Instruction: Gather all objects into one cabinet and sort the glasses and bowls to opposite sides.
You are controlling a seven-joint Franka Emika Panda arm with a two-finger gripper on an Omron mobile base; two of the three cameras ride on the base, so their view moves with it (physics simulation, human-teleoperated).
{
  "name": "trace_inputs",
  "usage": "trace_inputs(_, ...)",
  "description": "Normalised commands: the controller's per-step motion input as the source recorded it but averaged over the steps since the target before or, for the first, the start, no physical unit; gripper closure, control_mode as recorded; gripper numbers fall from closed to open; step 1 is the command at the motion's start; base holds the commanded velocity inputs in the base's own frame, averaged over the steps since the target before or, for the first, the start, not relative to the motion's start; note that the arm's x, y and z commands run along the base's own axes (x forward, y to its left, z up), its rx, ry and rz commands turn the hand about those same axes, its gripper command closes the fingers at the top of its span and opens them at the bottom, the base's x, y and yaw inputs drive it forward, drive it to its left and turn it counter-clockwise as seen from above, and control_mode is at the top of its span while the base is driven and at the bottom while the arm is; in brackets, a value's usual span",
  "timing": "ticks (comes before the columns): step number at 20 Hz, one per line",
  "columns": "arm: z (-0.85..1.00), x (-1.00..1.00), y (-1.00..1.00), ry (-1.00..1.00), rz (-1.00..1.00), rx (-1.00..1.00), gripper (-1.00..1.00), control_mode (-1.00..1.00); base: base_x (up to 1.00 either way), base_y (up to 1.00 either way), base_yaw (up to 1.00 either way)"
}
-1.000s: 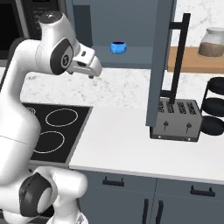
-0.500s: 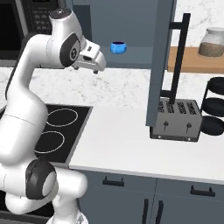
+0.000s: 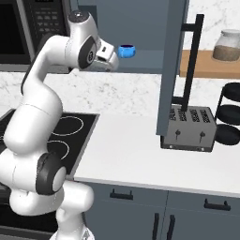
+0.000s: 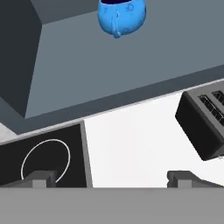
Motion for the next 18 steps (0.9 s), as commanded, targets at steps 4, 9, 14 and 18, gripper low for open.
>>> trace_inputs(4,0.26,0.34,0.0,0.0,0.0,0.0,-1.0,-1.0,0.0,0.0,0.0)
trace_inputs(9,0.05,0.26,-0.09,0.0,0.0,0.0,-1.0,-1.0,0.0,0.0,0.0)
trace_inputs(14,-0.06,0.16,-0.28,-0.04,0.0,0.0,-1.0,-1.0,0.0,0.0,0.0)
trace_inputs(18,-0.01,0.29,-0.11,-0.17,0.0,0.0,-1.0,-1.0,0.0,0.0,0.0)
